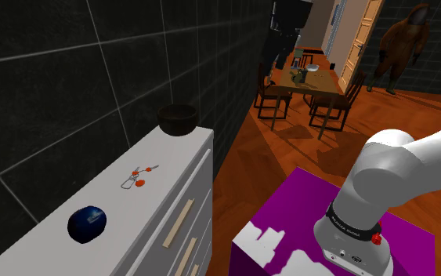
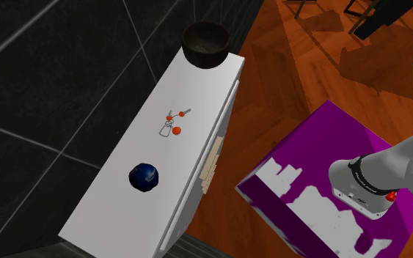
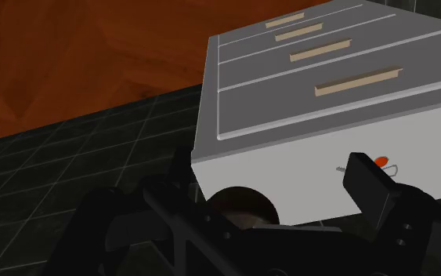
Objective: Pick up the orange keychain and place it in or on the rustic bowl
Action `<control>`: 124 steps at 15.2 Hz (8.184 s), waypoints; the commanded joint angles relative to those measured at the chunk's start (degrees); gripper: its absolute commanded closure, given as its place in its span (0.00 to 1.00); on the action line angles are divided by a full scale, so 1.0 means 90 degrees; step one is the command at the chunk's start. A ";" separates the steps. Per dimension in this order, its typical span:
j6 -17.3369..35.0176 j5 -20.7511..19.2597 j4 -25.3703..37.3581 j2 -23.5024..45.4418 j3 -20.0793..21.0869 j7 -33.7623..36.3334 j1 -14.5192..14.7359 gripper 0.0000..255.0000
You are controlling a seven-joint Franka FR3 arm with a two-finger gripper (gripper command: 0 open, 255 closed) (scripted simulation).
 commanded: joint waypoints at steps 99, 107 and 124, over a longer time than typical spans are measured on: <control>0.1063 -0.1486 0.4770 0.7202 0.2915 0.3628 0.0874 1.00; 0.1067 -0.1346 0.4694 0.7066 0.2561 0.2493 0.0096 1.00; 0.1199 -0.1422 0.5097 0.7574 0.2044 0.1089 -0.0780 1.00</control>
